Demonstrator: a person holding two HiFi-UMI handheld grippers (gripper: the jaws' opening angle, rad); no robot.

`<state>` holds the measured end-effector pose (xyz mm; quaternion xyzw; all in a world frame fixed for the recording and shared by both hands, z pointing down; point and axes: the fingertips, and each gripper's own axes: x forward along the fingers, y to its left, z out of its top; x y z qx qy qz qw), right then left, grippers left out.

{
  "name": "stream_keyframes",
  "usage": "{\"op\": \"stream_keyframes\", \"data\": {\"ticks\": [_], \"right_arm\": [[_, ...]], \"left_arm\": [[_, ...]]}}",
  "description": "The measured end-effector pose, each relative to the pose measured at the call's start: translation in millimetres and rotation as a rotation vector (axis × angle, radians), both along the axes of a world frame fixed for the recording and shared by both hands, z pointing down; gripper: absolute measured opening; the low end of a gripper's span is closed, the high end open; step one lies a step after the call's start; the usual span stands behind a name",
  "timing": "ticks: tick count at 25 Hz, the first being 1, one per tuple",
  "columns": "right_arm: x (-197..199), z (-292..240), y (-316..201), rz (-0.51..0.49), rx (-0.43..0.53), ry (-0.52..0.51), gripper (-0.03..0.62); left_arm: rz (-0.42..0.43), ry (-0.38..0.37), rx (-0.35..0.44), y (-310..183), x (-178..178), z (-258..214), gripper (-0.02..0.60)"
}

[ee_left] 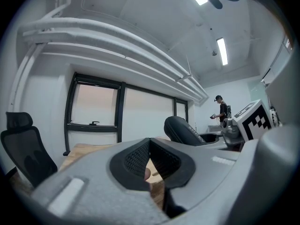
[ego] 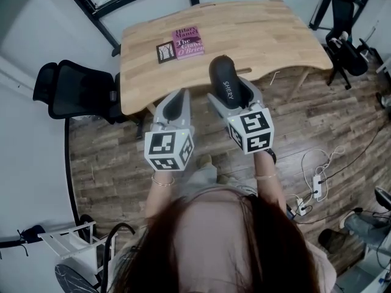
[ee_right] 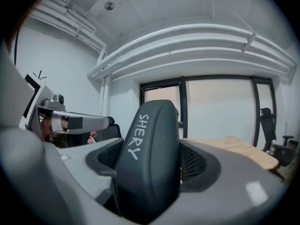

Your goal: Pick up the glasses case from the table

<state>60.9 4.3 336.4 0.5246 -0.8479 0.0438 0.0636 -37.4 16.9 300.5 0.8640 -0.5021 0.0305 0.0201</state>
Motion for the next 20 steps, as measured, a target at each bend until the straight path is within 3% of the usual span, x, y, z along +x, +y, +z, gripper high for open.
{"op": "stream_keyframes", "data": {"ticks": [20], "right_arm": [[4, -3, 51, 0.006, 0.021, 0.002, 0.365]], "left_arm": [[0.020, 0.008, 0.001, 51, 10, 2, 0.002]]}}
